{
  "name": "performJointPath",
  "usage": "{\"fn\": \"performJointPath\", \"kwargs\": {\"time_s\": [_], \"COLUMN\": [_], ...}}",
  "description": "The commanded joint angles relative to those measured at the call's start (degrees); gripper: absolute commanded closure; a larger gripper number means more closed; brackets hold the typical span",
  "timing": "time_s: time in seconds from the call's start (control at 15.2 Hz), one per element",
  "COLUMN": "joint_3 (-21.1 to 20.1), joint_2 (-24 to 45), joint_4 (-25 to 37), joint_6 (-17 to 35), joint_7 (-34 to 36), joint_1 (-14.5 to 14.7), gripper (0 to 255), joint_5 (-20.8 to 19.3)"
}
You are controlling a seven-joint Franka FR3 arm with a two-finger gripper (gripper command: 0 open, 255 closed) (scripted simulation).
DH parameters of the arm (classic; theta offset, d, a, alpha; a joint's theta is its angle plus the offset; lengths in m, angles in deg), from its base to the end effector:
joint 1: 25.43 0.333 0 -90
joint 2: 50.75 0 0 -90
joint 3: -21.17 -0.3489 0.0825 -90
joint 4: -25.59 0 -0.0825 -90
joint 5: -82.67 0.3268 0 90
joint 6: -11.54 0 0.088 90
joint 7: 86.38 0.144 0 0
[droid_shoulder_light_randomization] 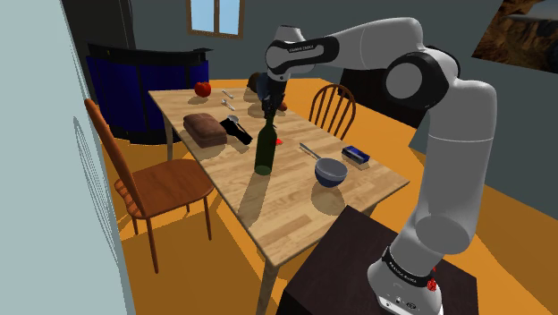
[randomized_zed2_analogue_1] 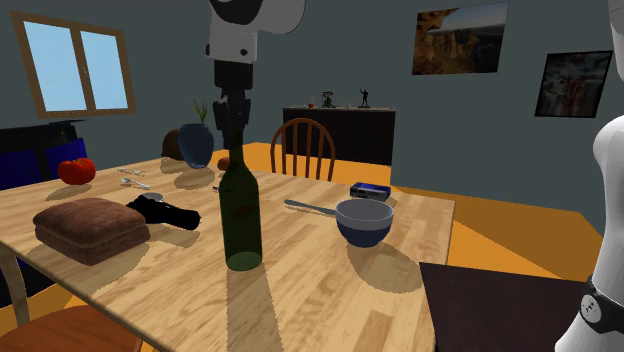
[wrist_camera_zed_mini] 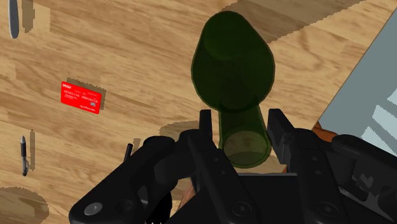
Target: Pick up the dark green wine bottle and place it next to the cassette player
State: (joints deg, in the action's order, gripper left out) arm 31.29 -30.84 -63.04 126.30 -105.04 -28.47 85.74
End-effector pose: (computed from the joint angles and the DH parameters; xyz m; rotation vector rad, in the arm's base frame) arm 0.6226 -0.1248 0.4764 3.0938 0.1394 0.1661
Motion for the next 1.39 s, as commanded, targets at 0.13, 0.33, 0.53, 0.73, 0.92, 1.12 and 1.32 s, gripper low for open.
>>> {"fn": "performJointPath", "kwargs": {"time_s": [0.13,0.33,0.53,0.73,0.92,1.12,1.32], "joint_3": [0.0,0.0,0.0,0.1,0.1,0.1,0.2], "joint_2": [0.0,0.0,-0.3,-0.4,-0.5,-0.4,-0.1], "joint_4": [0.0,0.0,1.9,4.0,6.2,8.7,11.4], "joint_6": [0.0,0.0,-2.2,-4.4,-6.7,-9.1,-11.5], "joint_7": [0.0,0.0,0.0,0.1,0.1,0.1,0.1], "joint_1": [0.0,0.0,0.0,-0.1,-0.1,-0.2,-0.3], "gripper": [255,255,255,255,255,255,255], "joint_5": [0.0,0.0,-0.1,-0.1,-0.1,-0.1,-0.1]}}
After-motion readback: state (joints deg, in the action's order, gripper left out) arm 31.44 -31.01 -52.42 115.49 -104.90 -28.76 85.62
